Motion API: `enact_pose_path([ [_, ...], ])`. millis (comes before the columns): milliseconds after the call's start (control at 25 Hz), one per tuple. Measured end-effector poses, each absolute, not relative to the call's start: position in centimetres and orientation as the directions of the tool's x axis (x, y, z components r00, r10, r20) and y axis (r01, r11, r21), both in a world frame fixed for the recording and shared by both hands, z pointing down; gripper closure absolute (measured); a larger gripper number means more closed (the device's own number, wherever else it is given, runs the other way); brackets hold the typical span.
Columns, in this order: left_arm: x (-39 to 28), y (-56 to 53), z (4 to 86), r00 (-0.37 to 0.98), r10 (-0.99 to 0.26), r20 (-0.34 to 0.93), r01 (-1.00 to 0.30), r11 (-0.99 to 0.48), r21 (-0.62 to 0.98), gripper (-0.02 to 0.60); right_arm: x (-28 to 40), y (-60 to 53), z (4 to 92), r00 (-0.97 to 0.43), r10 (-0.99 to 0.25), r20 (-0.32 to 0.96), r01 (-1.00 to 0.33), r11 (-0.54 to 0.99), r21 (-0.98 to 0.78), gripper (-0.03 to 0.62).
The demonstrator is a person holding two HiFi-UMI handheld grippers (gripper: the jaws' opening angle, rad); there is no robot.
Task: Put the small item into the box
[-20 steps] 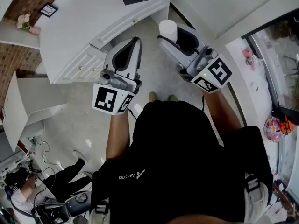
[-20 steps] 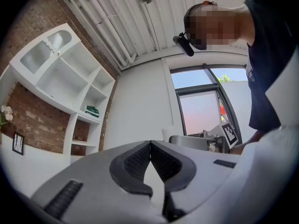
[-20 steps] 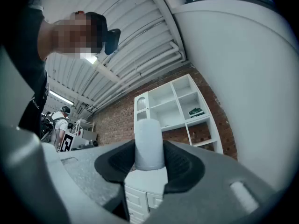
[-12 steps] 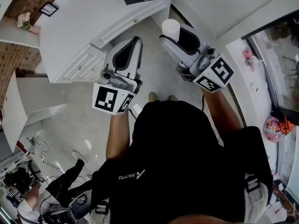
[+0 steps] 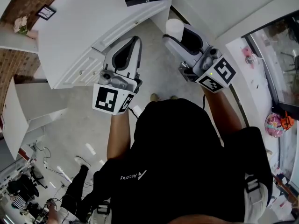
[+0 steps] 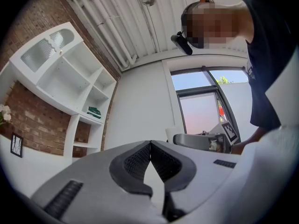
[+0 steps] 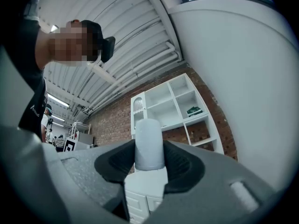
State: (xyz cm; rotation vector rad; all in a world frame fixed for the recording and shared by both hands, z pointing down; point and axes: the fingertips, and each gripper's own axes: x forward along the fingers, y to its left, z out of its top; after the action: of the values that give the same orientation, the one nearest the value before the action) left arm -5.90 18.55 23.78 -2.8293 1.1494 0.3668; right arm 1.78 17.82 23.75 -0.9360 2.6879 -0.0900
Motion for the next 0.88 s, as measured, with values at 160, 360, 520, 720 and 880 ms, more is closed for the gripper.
enact_pose_path([
  [160, -7.3, 17.4, 23.8, 0.705, -0.663, -0.253, -0.680, -0.733, 0.026, 0.583, 0.5, 17.3, 23.9, -0.735, -0.633, -0.242, -0.619, 0.773, -0.141, 0.419],
  [360, -8.0, 16.2, 23.8, 0.720, -0.645, -0.257, -0.662, -0.749, 0.025, 0.583, 0.0, 16.8, 24.0, -0.726, -0.650, -0.225, -0.643, 0.757, -0.114, 0.419],
  [520, -8.1, 15.0, 23.9, 0.724, -0.640, -0.256, -0.658, -0.753, 0.020, 0.583, 0.2, 15.5, 24.2, -0.718, -0.660, -0.221, -0.652, 0.749, -0.117, 0.419],
  [720, -8.0, 12.6, 23.9, 0.720, -0.647, -0.251, -0.666, -0.746, 0.014, 0.583, 0.1, 12.9, 24.5, -0.725, -0.652, -0.221, -0.644, 0.756, -0.120, 0.419],
  [880, -7.5, 9.5, 24.7, 0.713, -0.661, -0.236, -0.678, -0.735, 0.010, 0.583, 0.5, 9.7, 25.2, -0.736, -0.641, -0.217, -0.633, 0.766, -0.114, 0.419],
])
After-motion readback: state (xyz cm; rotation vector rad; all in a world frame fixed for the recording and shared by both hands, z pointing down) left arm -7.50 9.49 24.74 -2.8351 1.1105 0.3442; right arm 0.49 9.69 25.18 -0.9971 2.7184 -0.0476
